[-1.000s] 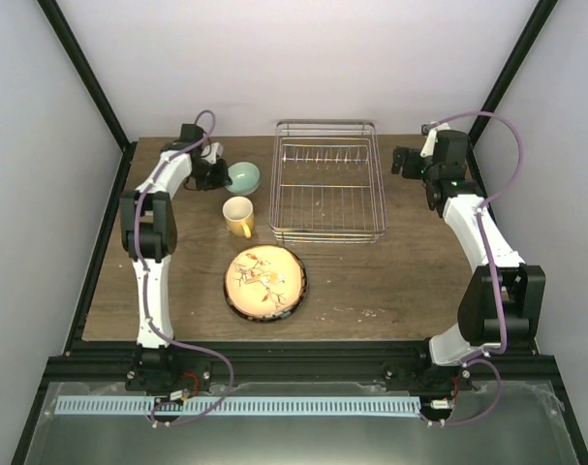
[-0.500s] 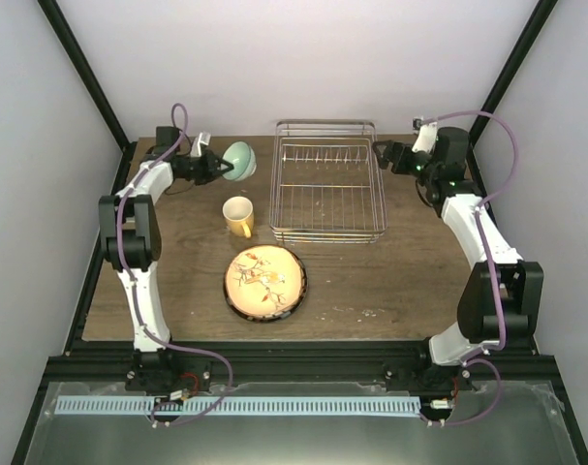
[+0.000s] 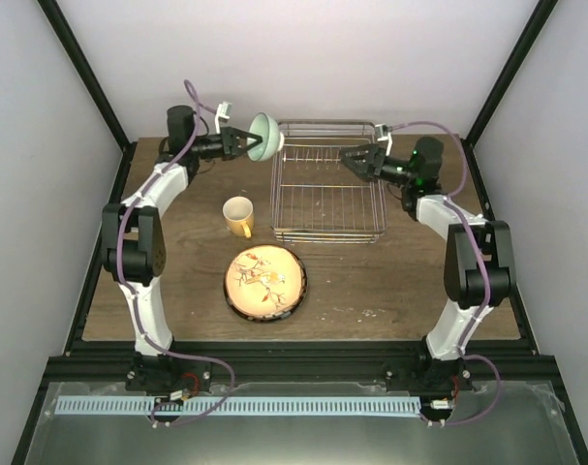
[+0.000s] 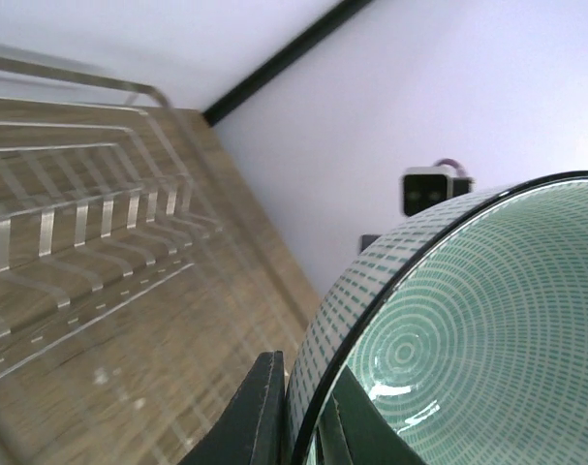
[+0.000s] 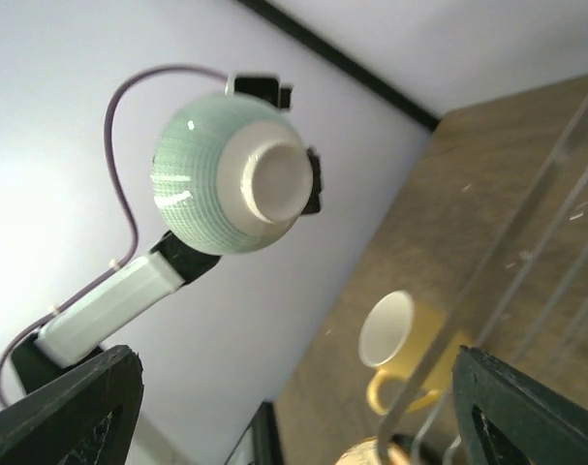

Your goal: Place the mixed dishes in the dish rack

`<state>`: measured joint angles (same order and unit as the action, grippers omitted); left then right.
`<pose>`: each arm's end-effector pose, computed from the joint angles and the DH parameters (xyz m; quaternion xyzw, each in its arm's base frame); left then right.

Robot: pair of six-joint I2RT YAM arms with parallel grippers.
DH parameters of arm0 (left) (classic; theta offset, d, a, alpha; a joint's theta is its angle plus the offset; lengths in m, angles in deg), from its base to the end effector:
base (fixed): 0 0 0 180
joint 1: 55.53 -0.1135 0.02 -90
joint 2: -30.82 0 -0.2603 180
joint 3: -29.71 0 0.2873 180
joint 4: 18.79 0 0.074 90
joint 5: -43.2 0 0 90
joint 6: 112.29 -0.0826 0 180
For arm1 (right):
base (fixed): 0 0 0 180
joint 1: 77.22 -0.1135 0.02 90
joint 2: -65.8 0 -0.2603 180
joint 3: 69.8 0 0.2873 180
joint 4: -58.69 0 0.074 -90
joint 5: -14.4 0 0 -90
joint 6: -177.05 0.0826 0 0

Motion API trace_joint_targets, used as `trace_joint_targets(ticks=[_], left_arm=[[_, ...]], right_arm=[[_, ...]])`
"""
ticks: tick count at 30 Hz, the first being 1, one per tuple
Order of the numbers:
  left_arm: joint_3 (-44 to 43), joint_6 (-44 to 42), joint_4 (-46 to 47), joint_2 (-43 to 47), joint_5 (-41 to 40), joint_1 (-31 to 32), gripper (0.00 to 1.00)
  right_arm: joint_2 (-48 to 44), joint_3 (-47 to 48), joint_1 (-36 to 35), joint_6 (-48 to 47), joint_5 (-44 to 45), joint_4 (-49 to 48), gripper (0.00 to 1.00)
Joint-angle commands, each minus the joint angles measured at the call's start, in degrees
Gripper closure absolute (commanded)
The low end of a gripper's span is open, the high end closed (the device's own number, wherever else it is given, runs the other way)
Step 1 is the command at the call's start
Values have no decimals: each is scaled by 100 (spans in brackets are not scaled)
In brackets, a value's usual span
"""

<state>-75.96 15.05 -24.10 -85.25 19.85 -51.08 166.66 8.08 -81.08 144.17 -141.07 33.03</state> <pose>0.5123 -0.1159 0.2666 0.1296 0.7327 -0.5891 0.3152 0.4357 0.1047 0.2620 -0.0894 0.6945 0.6305 0.3350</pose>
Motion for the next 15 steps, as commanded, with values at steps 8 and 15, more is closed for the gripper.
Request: trace_joint_targets(ticks=[8,15], left_arm=[[218,2434,3530,-255,528,712,100],[521,3091,4507,-233,499,885,100]], right_arm=[[1183,492,-827,3401,-254,-4283,12],[1642,631,-890,4291,90,-5466,11]])
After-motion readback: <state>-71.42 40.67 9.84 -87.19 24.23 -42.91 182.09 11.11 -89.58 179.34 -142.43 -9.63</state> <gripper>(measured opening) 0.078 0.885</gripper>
